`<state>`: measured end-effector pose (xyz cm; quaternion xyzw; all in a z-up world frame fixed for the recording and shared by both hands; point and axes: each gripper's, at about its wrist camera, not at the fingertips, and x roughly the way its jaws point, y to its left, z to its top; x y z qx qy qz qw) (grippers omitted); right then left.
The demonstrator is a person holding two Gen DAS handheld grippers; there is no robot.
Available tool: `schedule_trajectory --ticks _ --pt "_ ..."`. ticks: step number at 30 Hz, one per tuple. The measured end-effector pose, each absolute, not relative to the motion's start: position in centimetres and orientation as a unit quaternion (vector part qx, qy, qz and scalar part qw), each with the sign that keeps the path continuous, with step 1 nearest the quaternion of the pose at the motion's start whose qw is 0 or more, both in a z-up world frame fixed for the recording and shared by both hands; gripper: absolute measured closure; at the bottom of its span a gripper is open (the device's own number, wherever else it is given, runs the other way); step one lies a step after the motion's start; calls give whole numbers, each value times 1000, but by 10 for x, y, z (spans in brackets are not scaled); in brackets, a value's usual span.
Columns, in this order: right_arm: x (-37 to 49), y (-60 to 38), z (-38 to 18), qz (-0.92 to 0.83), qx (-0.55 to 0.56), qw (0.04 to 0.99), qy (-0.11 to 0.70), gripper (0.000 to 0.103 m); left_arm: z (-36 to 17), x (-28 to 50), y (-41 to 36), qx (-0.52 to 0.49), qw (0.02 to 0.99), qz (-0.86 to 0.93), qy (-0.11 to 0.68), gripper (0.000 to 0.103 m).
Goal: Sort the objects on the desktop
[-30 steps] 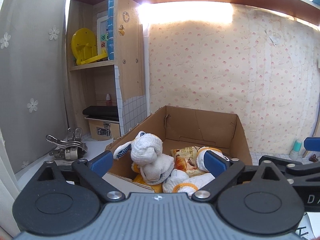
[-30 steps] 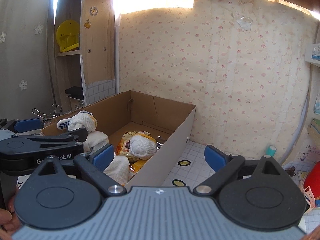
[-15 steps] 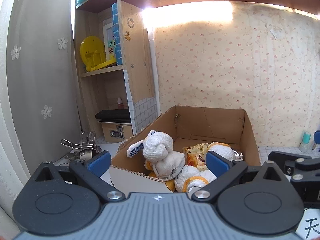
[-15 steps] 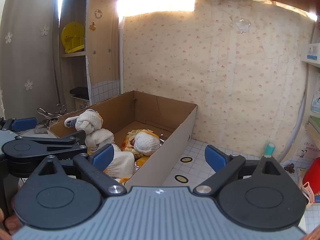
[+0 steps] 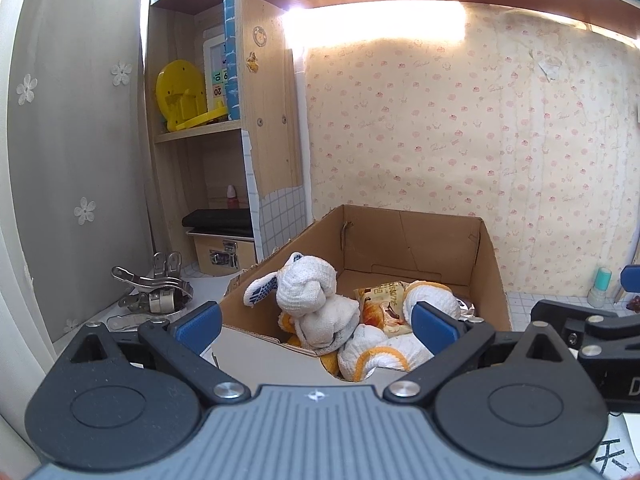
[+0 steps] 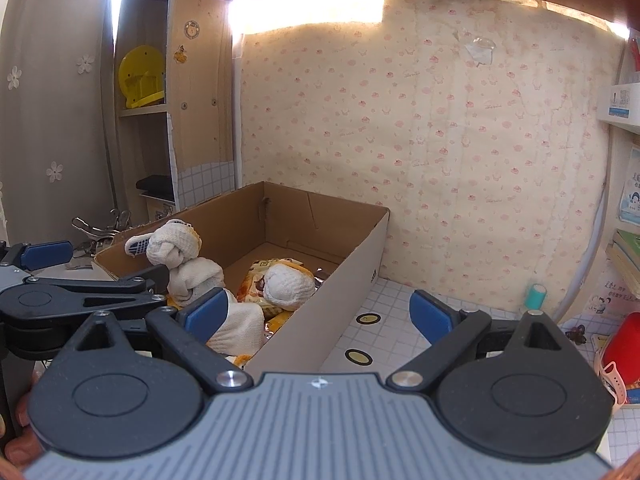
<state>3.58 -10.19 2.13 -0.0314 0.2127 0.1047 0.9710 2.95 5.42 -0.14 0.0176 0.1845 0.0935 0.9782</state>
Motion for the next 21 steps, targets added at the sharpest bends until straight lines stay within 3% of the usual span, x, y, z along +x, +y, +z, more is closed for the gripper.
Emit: schedule_trajectory --ticks 21 --pt "37 -101 21 102 -32 971 214 8 1 29 54 -2 979 82 189 0"
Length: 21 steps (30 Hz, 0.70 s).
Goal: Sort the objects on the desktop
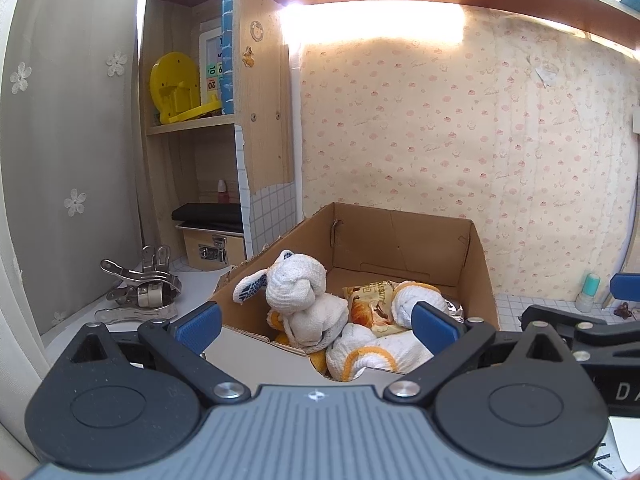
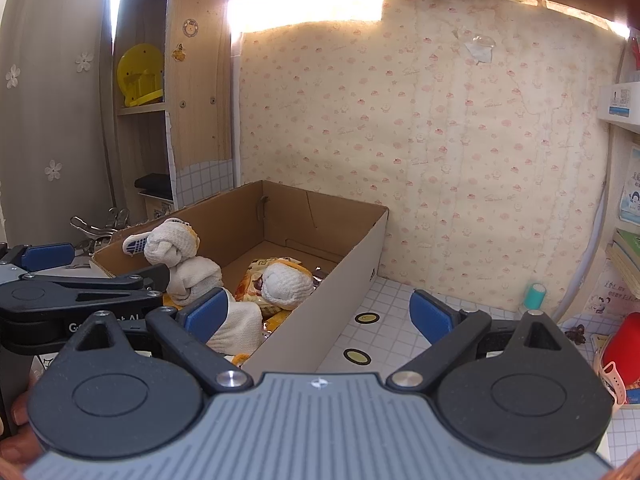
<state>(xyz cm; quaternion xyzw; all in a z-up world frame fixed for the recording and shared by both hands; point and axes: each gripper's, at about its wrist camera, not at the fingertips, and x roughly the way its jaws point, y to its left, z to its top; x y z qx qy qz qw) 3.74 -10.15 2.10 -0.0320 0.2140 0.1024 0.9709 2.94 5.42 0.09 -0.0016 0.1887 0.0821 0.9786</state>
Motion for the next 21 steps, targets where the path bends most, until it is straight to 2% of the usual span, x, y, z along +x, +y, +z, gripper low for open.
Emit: schedule_trajectory --ticks 21 --pt "38 -103 23 102 -34 971 213 8 3 31 57 -12 980 71 187 0"
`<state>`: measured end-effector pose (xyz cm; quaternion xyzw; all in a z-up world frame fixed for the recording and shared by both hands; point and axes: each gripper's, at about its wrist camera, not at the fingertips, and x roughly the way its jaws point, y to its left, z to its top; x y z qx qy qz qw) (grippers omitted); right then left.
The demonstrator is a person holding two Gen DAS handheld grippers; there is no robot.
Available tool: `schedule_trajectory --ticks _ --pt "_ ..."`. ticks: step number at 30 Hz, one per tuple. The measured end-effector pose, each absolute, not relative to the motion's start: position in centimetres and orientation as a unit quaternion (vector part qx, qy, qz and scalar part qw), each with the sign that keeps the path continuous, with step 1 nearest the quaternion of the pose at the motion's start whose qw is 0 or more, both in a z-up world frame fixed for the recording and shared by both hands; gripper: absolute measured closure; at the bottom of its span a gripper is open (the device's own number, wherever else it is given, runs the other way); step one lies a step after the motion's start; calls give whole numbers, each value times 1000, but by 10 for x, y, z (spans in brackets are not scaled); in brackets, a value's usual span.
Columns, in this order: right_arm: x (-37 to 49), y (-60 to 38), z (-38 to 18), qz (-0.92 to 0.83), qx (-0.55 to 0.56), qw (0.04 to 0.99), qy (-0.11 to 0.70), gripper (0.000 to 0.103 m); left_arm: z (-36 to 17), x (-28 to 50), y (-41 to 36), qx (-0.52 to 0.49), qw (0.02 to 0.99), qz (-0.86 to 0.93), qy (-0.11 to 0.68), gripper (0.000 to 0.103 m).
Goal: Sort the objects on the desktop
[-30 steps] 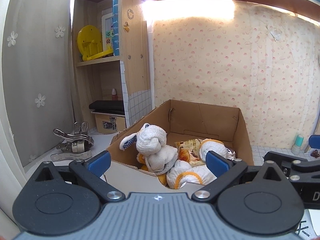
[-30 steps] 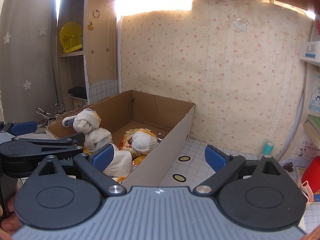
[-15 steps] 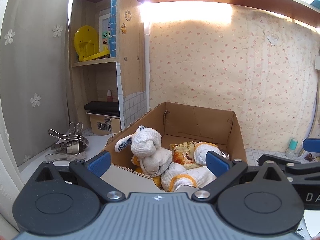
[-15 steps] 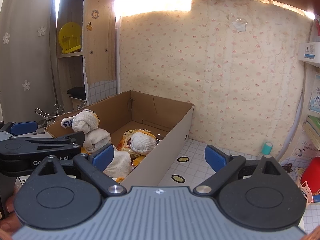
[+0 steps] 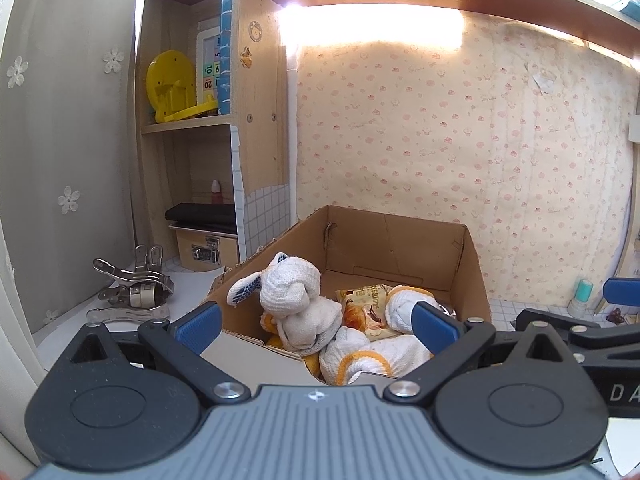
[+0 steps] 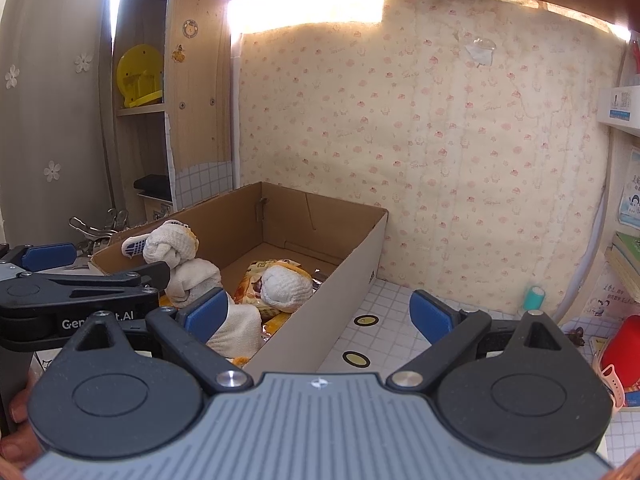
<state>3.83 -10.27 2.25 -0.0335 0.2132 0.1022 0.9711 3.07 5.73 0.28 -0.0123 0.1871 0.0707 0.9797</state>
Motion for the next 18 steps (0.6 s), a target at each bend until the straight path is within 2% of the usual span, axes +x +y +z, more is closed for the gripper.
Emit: schedule_trajectory --ticks 18 --pt "41 -105 20 100 -32 970 218 8 0 33 54 -8 979 68 190 0"
